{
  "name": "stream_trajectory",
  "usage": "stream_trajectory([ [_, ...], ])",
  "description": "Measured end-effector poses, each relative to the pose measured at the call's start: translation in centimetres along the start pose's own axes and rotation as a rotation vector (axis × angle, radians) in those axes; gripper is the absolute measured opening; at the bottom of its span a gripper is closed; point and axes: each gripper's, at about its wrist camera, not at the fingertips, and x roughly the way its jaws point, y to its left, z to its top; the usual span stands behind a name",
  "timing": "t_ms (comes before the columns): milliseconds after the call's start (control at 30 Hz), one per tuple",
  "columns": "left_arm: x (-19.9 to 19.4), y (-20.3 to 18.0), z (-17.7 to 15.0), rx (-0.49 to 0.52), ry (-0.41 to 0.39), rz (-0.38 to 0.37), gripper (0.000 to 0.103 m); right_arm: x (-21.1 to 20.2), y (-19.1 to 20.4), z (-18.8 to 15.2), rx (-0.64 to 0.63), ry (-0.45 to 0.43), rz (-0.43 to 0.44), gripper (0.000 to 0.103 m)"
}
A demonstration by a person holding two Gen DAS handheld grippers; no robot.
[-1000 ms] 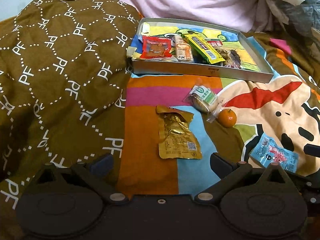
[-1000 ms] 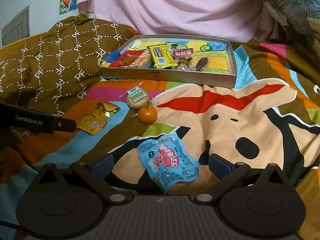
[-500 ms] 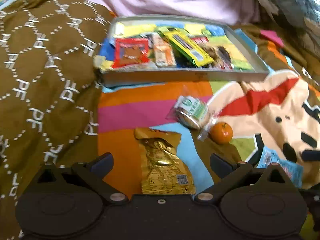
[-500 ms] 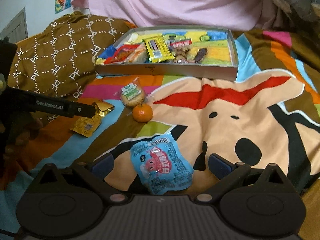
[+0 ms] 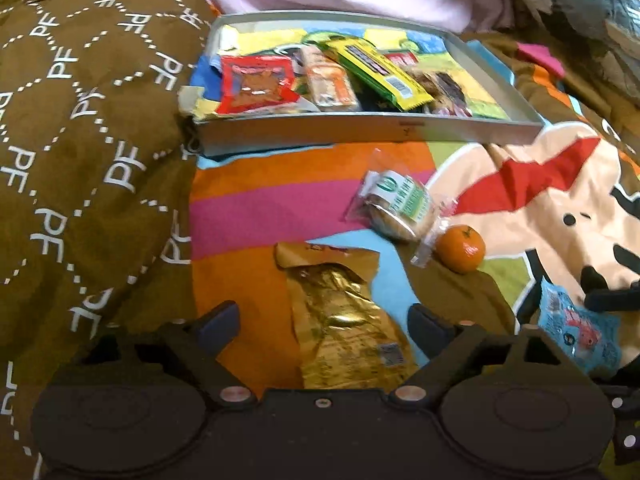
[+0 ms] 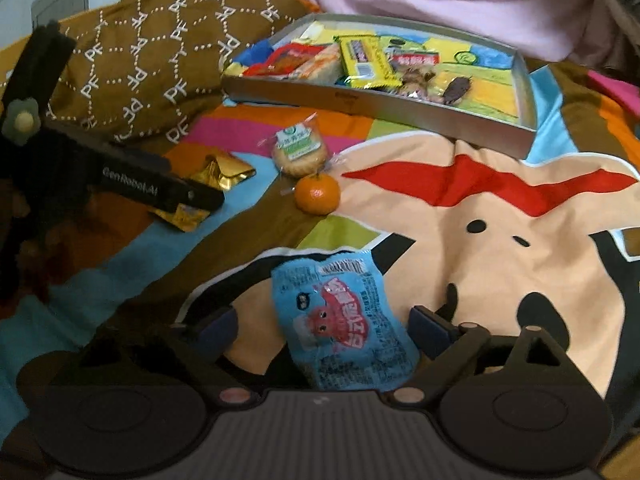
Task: Organize snacks
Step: 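Move left tool over the gold foil pack while right tool approaches the blue pig-print pack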
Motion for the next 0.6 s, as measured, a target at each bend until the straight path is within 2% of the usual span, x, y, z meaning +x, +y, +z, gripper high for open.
stream_trajectory([
  [67,0.08,0.32,0.09,-0.01,-0.004,-0.002,0.08,0.18,-0.12,0.01,0.006,0.004,-0.002,0.089],
  [200,0.22,0.37,0.17,0.007,-0.012,-0.002,0.073,0.52,-0.36,-0.08,0.023,0.011,-0.01,0.081],
  [333,0.19,0.65,0.04,-0.003,-0.015,-0.051,0.061,0.6,-0.52,-0.4,0.049,0.003,-0.03,0.069],
  [467,0.18,1.15,0.02,-0.037,-0.012,-0.089,0.047,0.49,-0.09,-0.77,0.046,-0.016,-0.048,0.065],
  [600,0.23,0.72,0.0,-0.02,-0.009,-0.089,0.049,0.67,-0.07,-0.51,0.052,-0.021,-0.047,0.064],
])
